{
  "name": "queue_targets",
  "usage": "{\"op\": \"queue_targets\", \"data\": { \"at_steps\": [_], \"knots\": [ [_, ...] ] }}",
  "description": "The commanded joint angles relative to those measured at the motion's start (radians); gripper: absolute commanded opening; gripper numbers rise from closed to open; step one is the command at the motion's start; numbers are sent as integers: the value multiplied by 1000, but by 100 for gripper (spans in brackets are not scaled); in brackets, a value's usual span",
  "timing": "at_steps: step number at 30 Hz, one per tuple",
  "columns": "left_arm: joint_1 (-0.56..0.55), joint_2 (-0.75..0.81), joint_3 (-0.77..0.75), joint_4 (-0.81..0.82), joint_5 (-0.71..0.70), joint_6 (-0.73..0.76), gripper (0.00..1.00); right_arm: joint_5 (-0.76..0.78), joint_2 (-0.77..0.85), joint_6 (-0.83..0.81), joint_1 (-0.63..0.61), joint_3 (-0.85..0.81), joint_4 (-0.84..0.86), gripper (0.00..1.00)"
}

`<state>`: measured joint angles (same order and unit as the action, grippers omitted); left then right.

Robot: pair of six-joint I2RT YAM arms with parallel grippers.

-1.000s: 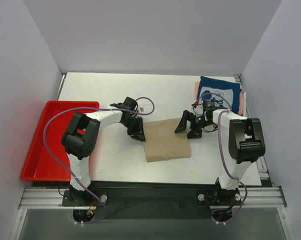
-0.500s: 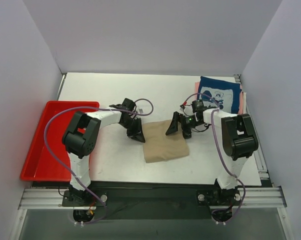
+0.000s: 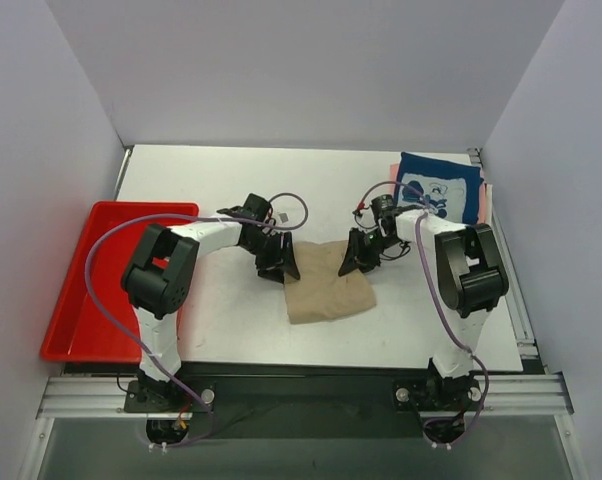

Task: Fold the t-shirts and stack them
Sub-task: Put the neatly folded tshirt into the corner of the board with the right arm

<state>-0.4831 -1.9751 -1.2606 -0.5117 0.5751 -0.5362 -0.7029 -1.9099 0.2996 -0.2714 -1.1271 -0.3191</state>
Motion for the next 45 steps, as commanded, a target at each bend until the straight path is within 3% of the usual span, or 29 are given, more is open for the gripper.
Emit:
{"op": "queue_targets", "data": {
  "at_steps": [1, 7, 20, 28, 35, 45],
  "knots": [
    [27, 51, -36, 4, -73, 33, 64, 111, 71, -25, -3, -107, -123, 0],
    [75, 114, -13, -24, -87, 58, 67, 186, 74, -54, 23, -281, -262, 0],
    [167, 212, 112, 5, -121, 87, 68, 292, -208, -142, 90, -850, -524, 0],
    [195, 240, 139, 27, -150, 71, 69, 267, -317, -148, 153, -1144, -598, 0],
    [212, 240, 150, 45, -159, 62, 69, 197, -298, -139, 222, -1252, -627, 0],
    [215, 210, 158, 61, -129, 50, 69, 100, -193, -120, 328, -1260, -647, 0]
  ]
}}
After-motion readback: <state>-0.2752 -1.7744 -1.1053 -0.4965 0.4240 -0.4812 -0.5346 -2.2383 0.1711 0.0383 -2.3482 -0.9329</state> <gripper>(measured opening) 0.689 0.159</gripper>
